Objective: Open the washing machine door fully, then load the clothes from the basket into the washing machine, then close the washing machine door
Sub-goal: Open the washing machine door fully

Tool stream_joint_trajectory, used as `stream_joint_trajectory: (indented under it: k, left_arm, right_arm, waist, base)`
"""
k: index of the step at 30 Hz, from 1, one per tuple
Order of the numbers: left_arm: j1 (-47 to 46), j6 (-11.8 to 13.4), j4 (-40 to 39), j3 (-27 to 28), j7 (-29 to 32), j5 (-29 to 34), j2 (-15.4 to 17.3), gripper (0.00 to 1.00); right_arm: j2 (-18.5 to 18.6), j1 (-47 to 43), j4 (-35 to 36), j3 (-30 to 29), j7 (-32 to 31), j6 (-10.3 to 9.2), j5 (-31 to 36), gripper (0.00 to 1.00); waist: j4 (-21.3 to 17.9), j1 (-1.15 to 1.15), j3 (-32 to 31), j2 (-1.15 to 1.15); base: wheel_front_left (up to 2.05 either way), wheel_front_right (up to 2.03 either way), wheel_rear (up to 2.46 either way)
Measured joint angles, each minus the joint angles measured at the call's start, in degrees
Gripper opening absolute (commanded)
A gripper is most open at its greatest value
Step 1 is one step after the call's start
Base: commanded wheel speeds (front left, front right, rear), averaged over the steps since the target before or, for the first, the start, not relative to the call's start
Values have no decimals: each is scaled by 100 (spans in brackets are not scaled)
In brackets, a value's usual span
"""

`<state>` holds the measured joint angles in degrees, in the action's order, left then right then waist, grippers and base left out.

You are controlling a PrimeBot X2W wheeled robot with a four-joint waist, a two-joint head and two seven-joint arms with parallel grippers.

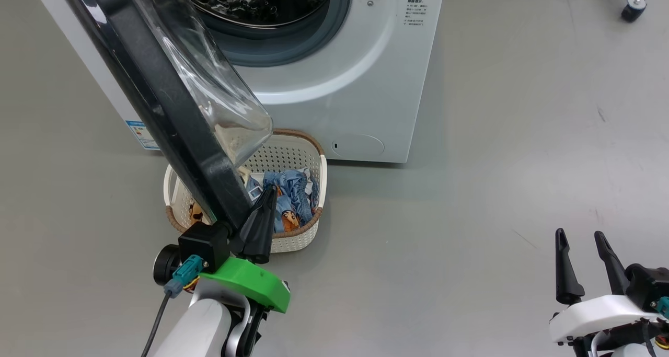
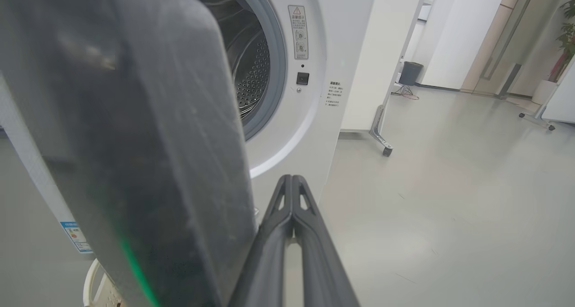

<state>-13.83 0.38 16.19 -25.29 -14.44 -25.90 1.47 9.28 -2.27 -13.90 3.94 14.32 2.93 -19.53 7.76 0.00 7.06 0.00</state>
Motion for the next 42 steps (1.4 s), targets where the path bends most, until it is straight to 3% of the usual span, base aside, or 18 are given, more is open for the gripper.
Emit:
stream_joint_trajectory:
  k: [42]
  left_arm:
    - [684,421,-536,243,1,60,34,0]
  right_arm:
    - [-192,-64,-88,-202,0,158,101,100]
  waist:
    - [843,0,-177,0]
  base:
    - [0,0,0]
